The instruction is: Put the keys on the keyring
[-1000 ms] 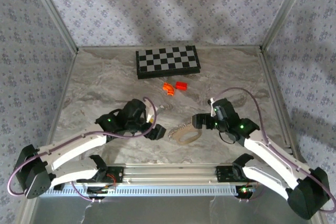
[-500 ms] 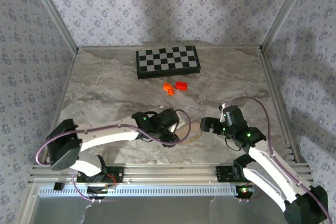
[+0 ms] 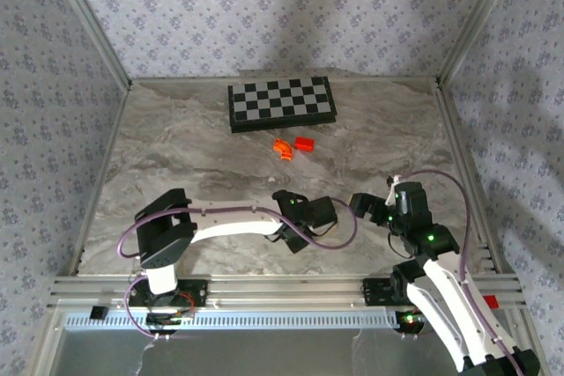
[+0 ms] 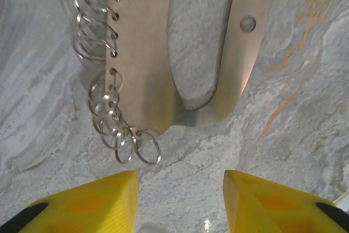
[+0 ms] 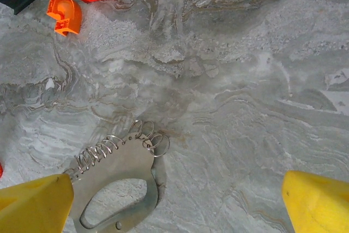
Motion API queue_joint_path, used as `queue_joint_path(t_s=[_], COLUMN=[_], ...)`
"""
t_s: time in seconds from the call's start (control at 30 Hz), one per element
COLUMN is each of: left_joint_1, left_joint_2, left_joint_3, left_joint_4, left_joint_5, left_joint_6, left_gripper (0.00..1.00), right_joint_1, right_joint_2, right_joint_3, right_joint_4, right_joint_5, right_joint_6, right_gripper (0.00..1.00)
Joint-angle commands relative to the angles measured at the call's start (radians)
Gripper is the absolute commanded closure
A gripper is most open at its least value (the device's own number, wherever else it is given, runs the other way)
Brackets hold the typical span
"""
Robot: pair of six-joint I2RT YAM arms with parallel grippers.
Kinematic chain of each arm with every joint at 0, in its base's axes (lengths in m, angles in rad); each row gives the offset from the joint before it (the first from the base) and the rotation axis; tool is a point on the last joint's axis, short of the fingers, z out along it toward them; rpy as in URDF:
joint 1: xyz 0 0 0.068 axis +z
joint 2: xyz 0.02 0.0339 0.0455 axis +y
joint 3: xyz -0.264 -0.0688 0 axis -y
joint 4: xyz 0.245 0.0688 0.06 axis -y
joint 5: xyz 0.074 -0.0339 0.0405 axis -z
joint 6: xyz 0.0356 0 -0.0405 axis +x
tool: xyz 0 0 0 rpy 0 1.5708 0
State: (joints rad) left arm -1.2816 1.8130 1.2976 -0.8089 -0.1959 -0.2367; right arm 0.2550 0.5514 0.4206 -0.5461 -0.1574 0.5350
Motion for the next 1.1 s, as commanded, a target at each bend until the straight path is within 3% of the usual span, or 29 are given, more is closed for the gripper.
queue_joint_path(t_s=[0.0,1.07], left_joint_1=[-0.008,-0.022], left_joint_2=[0.037,0.163], left_joint_3=[0.046,0.068], left_joint_4=[-0.073,-0.104], left_joint_5=[-0.043,-0.171], left_joint_6=[-0.021,-0.006], left_gripper=[0.58,0.74], right_joint_1=[-0.013,-0.041], right_joint_2=[-0.008,-0.037], right_joint_3=[-0.005,0.001], right_joint_4=[-0.022,-0.041], right_joint_5=[-0.027,-0.010], right_joint_6=[-0.006,-0.001], right_gripper=[0.00,0.00])
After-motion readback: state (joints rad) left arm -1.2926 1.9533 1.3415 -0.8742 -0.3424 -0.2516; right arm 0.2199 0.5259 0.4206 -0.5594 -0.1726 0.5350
